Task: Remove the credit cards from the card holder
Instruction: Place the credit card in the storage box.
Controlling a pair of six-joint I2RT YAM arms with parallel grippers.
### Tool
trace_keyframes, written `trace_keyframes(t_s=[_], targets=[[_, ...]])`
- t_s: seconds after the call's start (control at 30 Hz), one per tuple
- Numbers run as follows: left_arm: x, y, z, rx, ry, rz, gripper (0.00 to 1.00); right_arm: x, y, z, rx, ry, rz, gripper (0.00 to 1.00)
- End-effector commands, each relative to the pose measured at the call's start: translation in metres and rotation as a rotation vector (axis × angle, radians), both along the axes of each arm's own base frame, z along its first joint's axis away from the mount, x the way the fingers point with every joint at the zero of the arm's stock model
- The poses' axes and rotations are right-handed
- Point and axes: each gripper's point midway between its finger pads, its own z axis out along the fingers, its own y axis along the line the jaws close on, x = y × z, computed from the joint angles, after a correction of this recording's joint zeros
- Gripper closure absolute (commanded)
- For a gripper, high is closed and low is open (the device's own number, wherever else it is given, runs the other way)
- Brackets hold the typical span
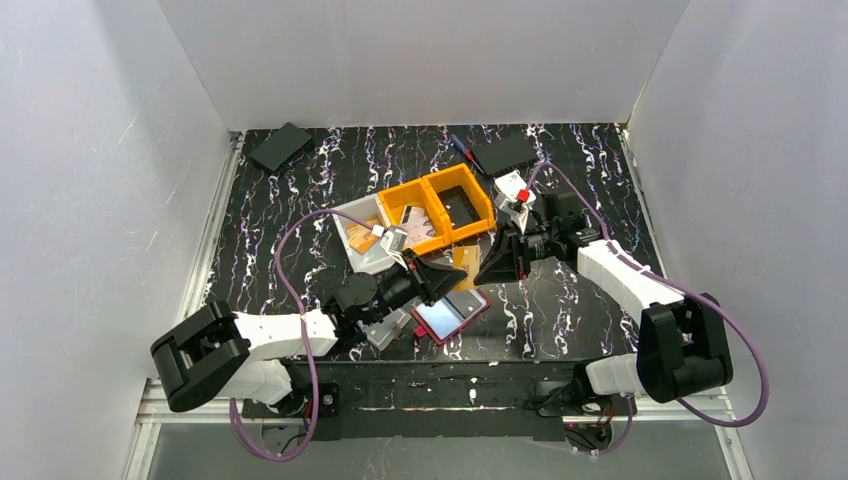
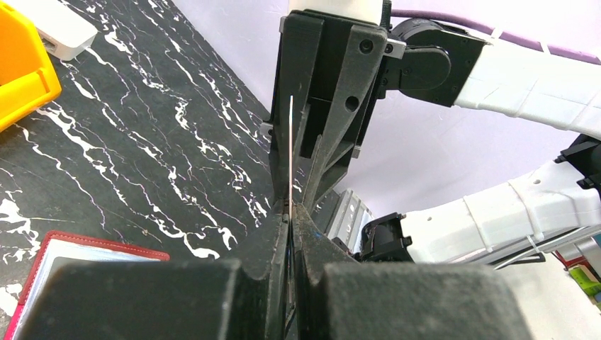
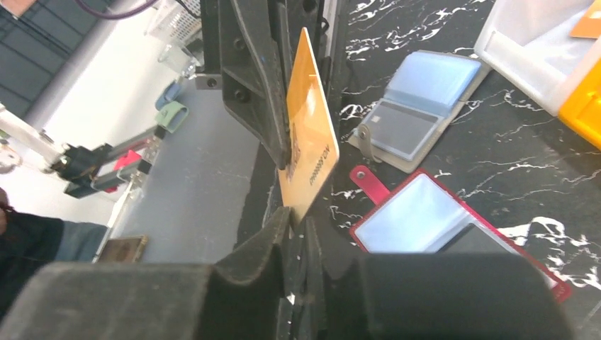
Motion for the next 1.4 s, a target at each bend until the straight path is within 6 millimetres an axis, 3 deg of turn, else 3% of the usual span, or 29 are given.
trace_keyframes(t_s=[0.0,0.1,0.3,0.5,0.63,0.7,0.73,0.8,1.1,1.23,1.37], targets=[[0.006,-0.002,0.024,-0.063,-0.043,0.033,1.00,-0.005,0.000,0.013,0.040,-0.020,0.039,0.86],[0.007,-0.002,0.020,-0.056,-0.036,0.039,1.00,-0.004,0.000,0.013,0.036,-0.038,0.031,0.99],[0.007,0.018,0.011,-0.036,-0.031,0.096,0.64,0.008,0.001,0.006,-0.022,-0.094,-0.058,0.99],[0.000,0.067,0.001,0.117,-0.017,0.195,0.21,0.026,-0.006,-0.007,-0.171,-0.241,-0.158,0.99],[-0.012,0.111,-0.014,0.340,0.019,0.239,0.02,0.037,-0.011,-0.028,-0.401,-0.370,-0.095,0.99],[-0.020,0.138,-0.018,0.455,0.045,0.266,0.02,0.046,-0.009,-0.033,-0.517,-0.455,-0.053,0.99],[-0.025,0.149,-0.011,0.487,0.044,0.274,0.02,0.052,-0.007,-0.033,-0.571,-0.495,-0.046,0.99],[-0.035,0.169,-0.011,0.567,0.057,0.267,0.02,0.063,0.006,-0.025,-0.651,-0.603,-0.033,0.99],[-0.063,0.201,0.009,0.591,0.081,0.233,0.02,0.089,0.080,-0.004,-0.889,-0.935,0.029,0.99],[-0.067,0.221,0.017,0.553,0.076,0.289,0.02,0.094,0.107,-0.010,-0.968,-0.985,0.102,0.99],[-0.069,0.257,0.025,0.555,0.063,0.392,0.02,0.106,0.134,-0.017,-1.020,-1.078,0.106,0.99]])
